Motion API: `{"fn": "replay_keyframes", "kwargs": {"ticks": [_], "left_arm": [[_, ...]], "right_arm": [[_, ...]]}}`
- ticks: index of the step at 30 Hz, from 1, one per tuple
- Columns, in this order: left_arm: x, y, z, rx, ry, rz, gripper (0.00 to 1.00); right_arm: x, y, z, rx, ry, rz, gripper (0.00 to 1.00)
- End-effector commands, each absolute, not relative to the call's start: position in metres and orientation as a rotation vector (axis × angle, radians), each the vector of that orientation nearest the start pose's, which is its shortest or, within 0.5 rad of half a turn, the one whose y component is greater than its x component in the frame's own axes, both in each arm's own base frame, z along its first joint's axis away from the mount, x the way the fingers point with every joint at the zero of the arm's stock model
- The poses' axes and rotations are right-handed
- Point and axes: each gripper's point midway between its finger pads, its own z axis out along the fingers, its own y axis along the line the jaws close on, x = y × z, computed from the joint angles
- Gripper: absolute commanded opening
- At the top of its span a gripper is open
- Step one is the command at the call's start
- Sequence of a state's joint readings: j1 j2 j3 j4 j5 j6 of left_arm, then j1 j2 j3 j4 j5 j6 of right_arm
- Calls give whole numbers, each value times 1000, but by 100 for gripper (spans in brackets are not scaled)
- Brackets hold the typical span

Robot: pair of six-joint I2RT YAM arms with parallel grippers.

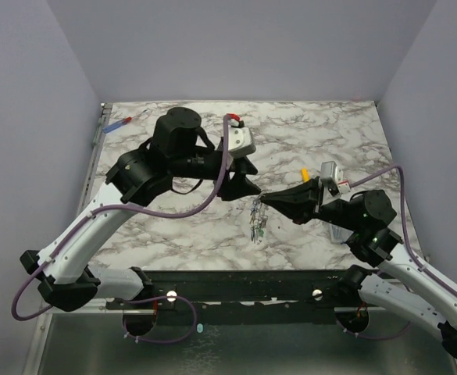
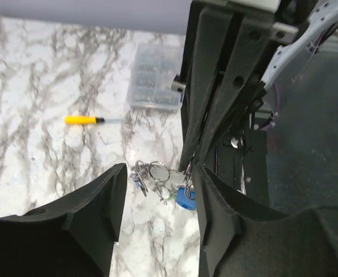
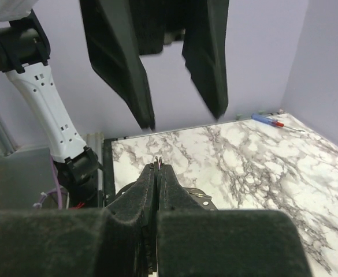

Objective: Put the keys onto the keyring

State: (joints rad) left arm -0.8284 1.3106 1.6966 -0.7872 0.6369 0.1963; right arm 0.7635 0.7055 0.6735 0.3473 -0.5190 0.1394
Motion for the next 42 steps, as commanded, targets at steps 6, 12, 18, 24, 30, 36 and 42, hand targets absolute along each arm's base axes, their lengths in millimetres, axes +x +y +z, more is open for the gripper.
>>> {"fn": "replay_keyframes", "kwargs": {"ticks": [6, 12, 18, 24, 30, 36, 42], "left_arm": [[122, -302, 467, 1210, 1170, -1145, 61], [107, -302, 474, 1166, 1093, -1257, 61], [104, -308, 466, 1168, 1101, -1324, 53], [101, -312, 461, 1167, 1108, -1380, 47], [100, -317, 455, 1164, 1105, -1433, 46], [101, -323, 455, 1149, 1082, -1475, 42], [103, -328, 452, 1146, 1086, -1496, 34]], "right_arm": [[123, 264, 390, -882, 988, 1155, 1], [110, 260, 411, -888, 917, 1199, 1], [98, 256, 427, -888, 853, 1237, 1], [93, 253, 438, -884, 817, 1242, 1], [92, 252, 446, -889, 790, 1228, 1], [91, 252, 453, -885, 762, 1225, 1], [91, 251, 456, -872, 745, 1231, 1]]}}
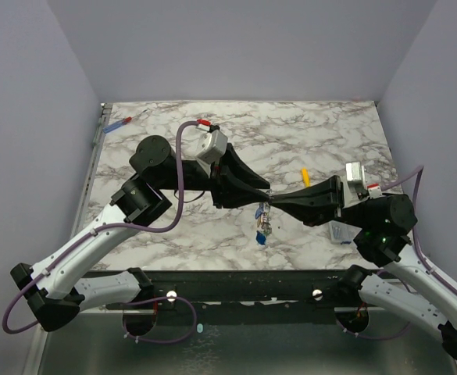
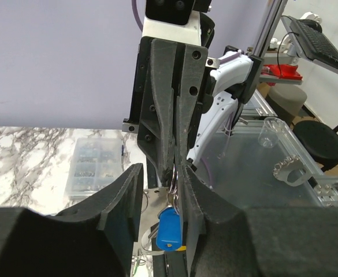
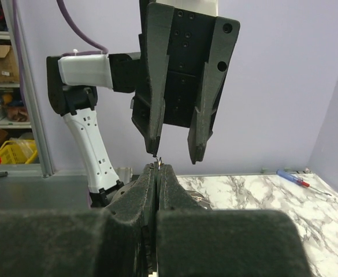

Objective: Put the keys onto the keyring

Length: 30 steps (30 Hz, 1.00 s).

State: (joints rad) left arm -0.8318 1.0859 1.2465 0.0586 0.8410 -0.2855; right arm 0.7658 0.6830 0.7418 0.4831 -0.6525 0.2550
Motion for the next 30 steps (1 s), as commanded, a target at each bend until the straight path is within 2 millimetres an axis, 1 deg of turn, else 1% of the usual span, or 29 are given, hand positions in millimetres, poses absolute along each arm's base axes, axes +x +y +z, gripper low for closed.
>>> {"fn": "replay_keyframes", "kwargs": {"ticks": [1, 3, 7, 15, 23, 30], "left_arm": [[103, -328, 451, 1145, 1089, -1500, 33], [104, -329, 450, 1141, 1097, -1504, 33], [105, -329, 449, 1132, 1105, -1505, 37], [106, -327, 449, 1112, 1111, -1497, 38], [108, -331, 452, 1092, 1101, -1517, 35], [110, -333, 450, 1086, 1099, -1527, 29]], "right_arm": [[92, 251, 456, -870, 744, 1231, 1], [93, 251, 457, -863, 743, 1227, 1], [98, 249, 459, -829, 747, 1204, 1], [104, 243, 462, -778, 745, 1169, 1], [104, 246, 460, -790, 748, 1185, 1], [105, 247, 460, -787, 751, 1183, 1]]}}
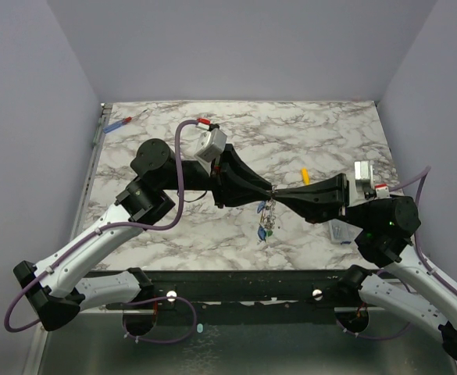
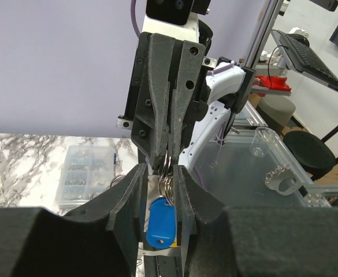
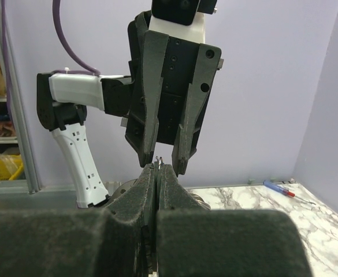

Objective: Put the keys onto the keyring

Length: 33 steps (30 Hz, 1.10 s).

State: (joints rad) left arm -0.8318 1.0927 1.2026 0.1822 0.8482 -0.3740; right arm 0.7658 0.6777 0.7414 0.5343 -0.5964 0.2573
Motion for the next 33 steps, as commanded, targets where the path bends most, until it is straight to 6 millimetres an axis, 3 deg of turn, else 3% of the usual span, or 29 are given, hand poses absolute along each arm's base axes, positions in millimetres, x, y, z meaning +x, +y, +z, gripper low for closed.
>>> {"fn": "replay_keyframes", "kwargs": {"ticks": [1, 4, 5, 6, 9, 15, 23, 25, 33], "left_arm": [[110, -333, 450, 1085, 1101, -1527, 28], [111, -334, 447, 1085, 1113, -1530, 26], [99, -321, 461, 1081, 1059, -1521, 25], [110, -333, 447, 1083, 1108, -1528, 24], [114, -336, 443, 1071, 1124, -1533, 21], [112, -339, 439, 1069, 1131, -1571, 1], [119, -338, 444, 1019, 1131, -1543, 0], [121, -338, 445, 1014, 1136, -1529, 0], [128, -337, 445, 1016, 1170, -1465, 0]], "right_arm": [[105, 247, 460, -788, 750, 1184, 1], [105, 248, 459, -790, 750, 1186, 1], [105, 248, 459, -792, 750, 1189, 1], [105, 249, 459, -794, 750, 1191, 1], [105, 250, 459, -797, 749, 1197, 1], [104, 250, 459, -800, 739, 1201, 1], [110, 249, 456, -765, 775, 1194, 2], [113, 248, 455, -756, 799, 1177, 18], [126, 236, 440, -737, 923, 1062, 50]]}}
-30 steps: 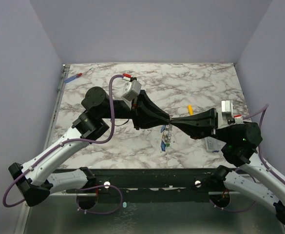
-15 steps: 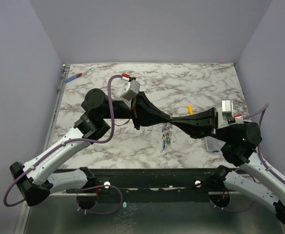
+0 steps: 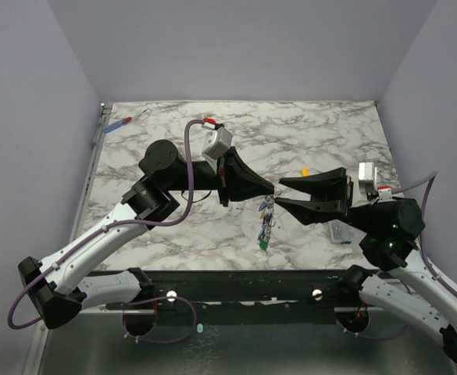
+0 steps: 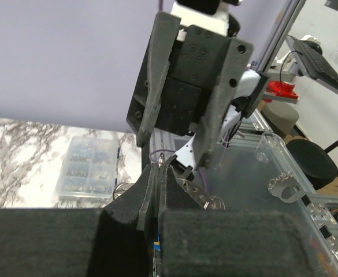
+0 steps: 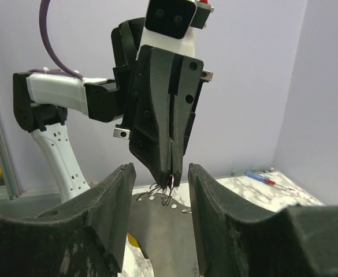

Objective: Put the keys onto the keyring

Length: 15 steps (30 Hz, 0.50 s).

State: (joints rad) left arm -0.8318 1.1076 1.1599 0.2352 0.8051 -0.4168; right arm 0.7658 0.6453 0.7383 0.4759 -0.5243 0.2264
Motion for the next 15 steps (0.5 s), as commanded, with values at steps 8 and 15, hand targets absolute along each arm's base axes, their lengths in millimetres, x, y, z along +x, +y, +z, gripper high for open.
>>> {"fn": "replay_keyframes", "kwargs": {"ticks": [8, 15], "left_arm": [[138, -338, 428, 1083, 1261, -1368, 0], [145, -336, 411, 1181, 1339, -1255, 0]], "right_arm": [[139, 216, 421, -824, 1144, 838, 60], [133, 218, 371, -1114, 1494, 789, 51]]}}
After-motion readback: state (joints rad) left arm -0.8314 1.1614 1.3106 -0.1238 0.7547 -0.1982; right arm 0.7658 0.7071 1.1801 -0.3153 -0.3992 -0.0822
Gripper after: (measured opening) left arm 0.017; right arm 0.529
